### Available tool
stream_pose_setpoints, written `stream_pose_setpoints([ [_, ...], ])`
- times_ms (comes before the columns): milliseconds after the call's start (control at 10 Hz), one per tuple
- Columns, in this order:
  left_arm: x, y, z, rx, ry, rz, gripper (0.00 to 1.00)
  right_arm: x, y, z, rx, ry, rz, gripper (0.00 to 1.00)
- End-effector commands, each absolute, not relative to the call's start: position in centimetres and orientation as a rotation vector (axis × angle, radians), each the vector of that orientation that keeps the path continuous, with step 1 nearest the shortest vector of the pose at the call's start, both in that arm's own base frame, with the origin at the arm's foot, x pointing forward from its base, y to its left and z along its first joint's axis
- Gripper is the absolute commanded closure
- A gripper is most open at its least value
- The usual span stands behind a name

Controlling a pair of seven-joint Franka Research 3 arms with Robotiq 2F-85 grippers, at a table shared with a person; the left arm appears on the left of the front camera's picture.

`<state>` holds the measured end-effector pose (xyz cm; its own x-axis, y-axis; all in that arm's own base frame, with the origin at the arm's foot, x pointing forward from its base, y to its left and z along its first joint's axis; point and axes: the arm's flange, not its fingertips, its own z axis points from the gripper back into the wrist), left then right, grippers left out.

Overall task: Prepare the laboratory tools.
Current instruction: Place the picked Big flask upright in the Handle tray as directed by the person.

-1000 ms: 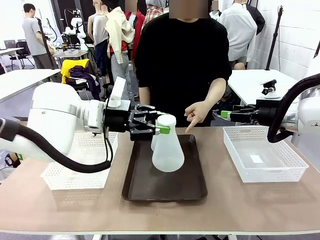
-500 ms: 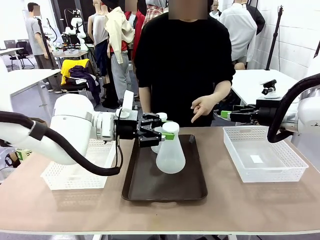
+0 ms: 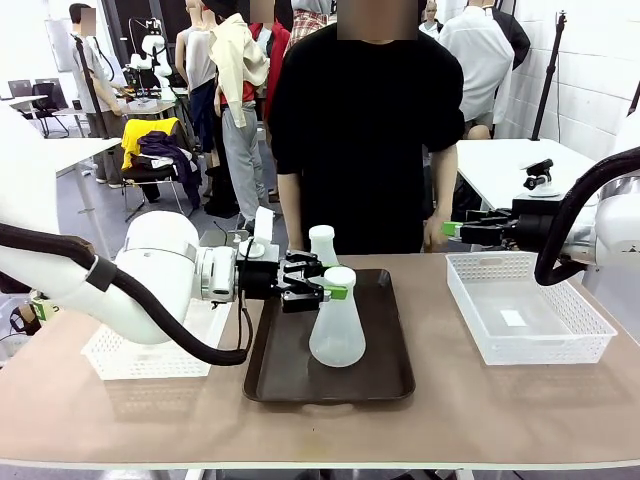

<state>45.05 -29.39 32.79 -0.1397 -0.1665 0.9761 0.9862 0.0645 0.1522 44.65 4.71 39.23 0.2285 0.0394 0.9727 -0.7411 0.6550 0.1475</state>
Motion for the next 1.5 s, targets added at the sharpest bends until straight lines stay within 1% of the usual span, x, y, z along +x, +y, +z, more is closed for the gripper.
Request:
stream_pose_setpoints([
  [0,45.7,-30.0,33.1,-0.933,-1.224,-1.293,1.00,44.3,4.8,39.2,0.690,-1.225,0.589,0.00],
  [100,45.9,-29.8,32.6,-0.928,-1.196,-1.267,0.89,44.3,4.8,39.2,0.690,-1.225,0.589,0.00],
  [500,46.1,-28.9,31.8,-0.911,-1.175,-1.257,0.11,44.3,4.8,39.2,0.690,-1.225,0.589,0.00],
  [600,46.2,-28.6,31.7,-0.907,-1.171,-1.257,0.00,44.3,4.8,39.2,0.690,-1.225,0.589,0.00],
  [1200,45.8,-25.9,32.6,-0.839,-1.109,-1.305,0.00,44.3,4.8,39.2,0.690,-1.225,0.589,0.00],
  [1400,46.1,-24.9,31.9,-0.837,-1.036,-1.272,0.00,44.3,4.8,39.2,0.690,-1.225,0.589,0.00],
])
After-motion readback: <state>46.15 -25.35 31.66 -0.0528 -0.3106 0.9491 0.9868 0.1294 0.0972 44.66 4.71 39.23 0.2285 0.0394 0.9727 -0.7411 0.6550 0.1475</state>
